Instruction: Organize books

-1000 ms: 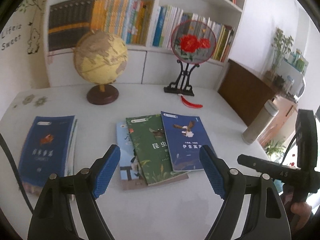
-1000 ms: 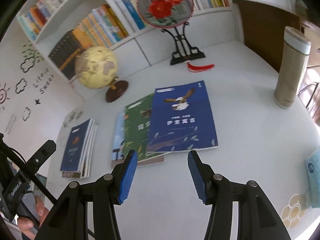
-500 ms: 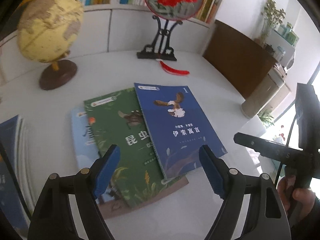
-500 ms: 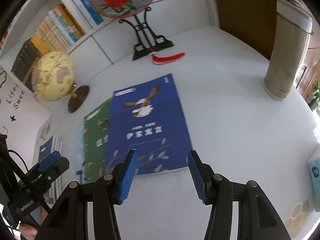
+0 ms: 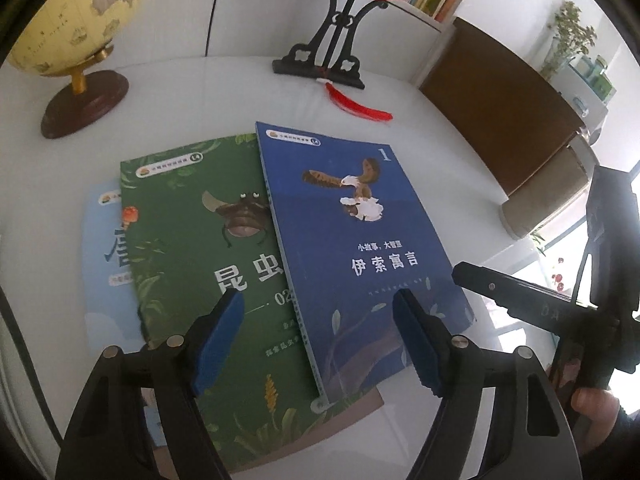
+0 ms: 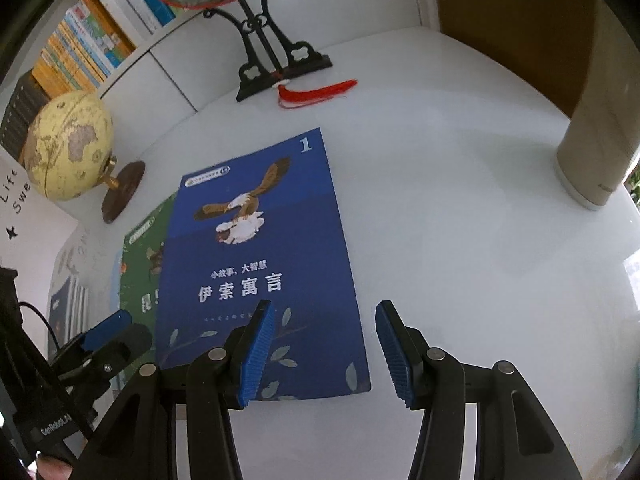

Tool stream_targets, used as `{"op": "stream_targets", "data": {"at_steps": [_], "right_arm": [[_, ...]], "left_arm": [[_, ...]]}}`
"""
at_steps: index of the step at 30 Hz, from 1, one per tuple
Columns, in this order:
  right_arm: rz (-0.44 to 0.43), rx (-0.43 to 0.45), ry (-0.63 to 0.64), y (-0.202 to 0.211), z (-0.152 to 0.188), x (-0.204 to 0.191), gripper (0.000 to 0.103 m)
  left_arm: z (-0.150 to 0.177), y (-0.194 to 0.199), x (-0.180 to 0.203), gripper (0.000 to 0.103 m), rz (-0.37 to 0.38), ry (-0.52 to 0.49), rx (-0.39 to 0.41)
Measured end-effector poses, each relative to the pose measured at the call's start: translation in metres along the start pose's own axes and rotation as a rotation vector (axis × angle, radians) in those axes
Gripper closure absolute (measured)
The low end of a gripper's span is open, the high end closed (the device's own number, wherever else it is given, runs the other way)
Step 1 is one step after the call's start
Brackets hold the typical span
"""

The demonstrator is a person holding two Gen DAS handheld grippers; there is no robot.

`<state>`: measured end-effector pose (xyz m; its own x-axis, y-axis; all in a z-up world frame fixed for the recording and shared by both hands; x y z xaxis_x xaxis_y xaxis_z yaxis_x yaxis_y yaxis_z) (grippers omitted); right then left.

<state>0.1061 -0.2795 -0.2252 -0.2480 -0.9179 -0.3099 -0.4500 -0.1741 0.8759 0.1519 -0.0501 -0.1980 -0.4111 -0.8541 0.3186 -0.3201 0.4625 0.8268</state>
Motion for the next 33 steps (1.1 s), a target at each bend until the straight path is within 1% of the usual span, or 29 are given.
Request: {"op": "stream_targets", "data": {"at_steps": [7,11,15,17,18,20,22,23,25,26,28,33], "right_arm": [[-0.012,-0.013,0.001,-0.009,-0.006,0.008,0.052],[-0.019,-0.009,0.022,-0.013,-0.009,0.005,0.053],[-0.058,-0.035,0.04,-0.023,-0.009,-0.001,0.055],[-0.042,-0.033,0.059,-0.024,-0.008,-0.005,0.055],[-0.042,-0.035,0.067,-0.024,-0.008,-0.006,0.055],[-0.076,-0.046,0.056,-0.025,-0.007,-0.005,0.055],[-0.092,-0.051,0.048,-0.023,-0.006,-0.004,0.055],[-0.093,-0.049,0.051,-0.022,-0.006,-0.005,0.055],[-0.101,-0.048,0.057,-0.018,-0.005,-0.008,0.055],[-0.117,-0.048,0.056,-0.015,-0.004,-0.01,0.055],[-0.148,-0.048,0.07,-0.01,0.0,-0.02,0.055],[-0.159,-0.08,0.169,-0.009,0.015,-0.06,0.055]], "left_arm": [[0.0,-0.011,0.005,0.029,-0.006,0.003,-0.014],[-0.001,-0.012,0.006,0.029,-0.014,0.008,-0.003],[0.0,-0.012,0.008,0.029,-0.005,0.007,-0.003],[0.0,-0.013,0.01,0.039,0.004,0.009,-0.002],[0.0,-0.013,0.011,0.04,0.0,0.012,-0.003],[0.0,-0.011,0.012,0.042,-0.007,0.017,0.005],[0.003,-0.004,0.013,0.042,0.009,0.013,0.019],[0.005,0.0,0.014,0.046,0.008,0.005,0.025],[0.009,0.009,0.015,0.049,-0.011,-0.005,0.024],[0.013,0.014,0.013,0.049,-0.019,-0.006,0.026],[0.022,0.025,0.005,0.049,-0.031,0.011,0.031],[0.049,0.054,-0.025,0.049,-0.094,0.084,0.042]]}}
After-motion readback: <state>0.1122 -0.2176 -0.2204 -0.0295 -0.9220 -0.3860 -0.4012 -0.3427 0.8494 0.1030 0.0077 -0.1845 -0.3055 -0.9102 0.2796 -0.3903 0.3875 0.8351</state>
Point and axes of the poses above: each gripper's, at about its wrist camera, not at the fingertips, and y roughly against the way its jaws point, x to its right, z to its underside, the point moved 1 cm from there along -y, roughly the way its jaws point, and after that the axes turned 3 degrees about -x, right-handed, at the moved point
